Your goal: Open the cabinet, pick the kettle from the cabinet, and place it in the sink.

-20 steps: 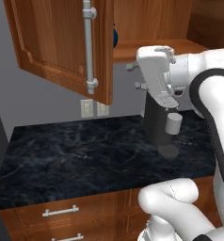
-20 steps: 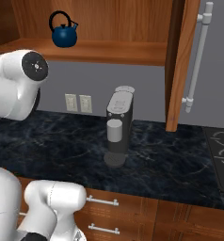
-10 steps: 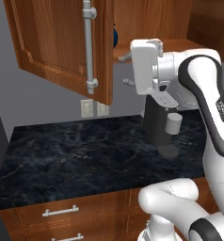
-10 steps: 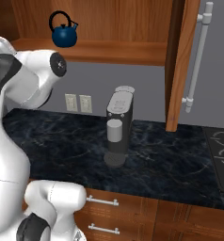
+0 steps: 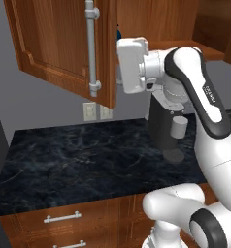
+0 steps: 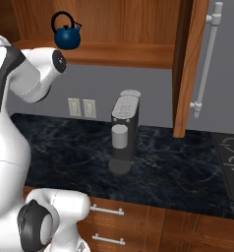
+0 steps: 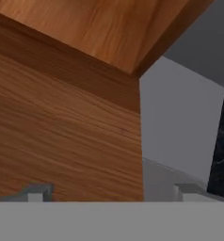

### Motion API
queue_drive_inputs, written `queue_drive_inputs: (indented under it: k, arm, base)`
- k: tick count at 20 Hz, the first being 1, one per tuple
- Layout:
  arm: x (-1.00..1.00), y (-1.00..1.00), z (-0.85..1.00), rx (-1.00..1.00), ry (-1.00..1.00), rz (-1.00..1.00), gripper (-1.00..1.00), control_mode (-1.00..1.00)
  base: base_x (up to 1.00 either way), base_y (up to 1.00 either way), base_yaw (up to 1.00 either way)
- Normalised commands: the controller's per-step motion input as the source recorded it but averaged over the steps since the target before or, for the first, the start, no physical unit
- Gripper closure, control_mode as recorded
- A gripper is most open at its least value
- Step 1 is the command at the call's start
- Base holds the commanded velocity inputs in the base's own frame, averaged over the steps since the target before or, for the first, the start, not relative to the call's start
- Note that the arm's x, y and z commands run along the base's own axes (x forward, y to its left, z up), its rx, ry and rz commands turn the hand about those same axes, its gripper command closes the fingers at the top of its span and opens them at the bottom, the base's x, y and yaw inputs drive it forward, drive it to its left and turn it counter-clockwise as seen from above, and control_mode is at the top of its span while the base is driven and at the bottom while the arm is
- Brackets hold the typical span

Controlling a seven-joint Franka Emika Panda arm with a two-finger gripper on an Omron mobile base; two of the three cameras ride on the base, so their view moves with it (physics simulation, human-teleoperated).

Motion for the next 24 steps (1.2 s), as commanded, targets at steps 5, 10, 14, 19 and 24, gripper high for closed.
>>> queue_drive_inputs:
  k: [5,10,14,19,24]
  arm:
    - [0.29,0.35,0.0,0.02,0.11,0.08,-1.0,-1.0]
    - [0.18,0.44,-0.02,0.02,0.08,0.13,-1.0,-1.0]
    - [0.02,0.47,-0.04,0.01,0.04,0.17,-1.0,-1.0]
    - [-0.05,0.51,-0.06,0.01,0.0,0.19,-1.0,-1.0]
    - [-0.14,0.57,-0.06,0.0,0.0,0.2,-1.0,-1.0]
  base:
    - [0.0,0.0,0.0]
    - [0.0,0.0,0.0]
    - [0.0,0.0,0.0]
    - [0.0,0.0,0.0]
    - [0.0,0.0,0.0]
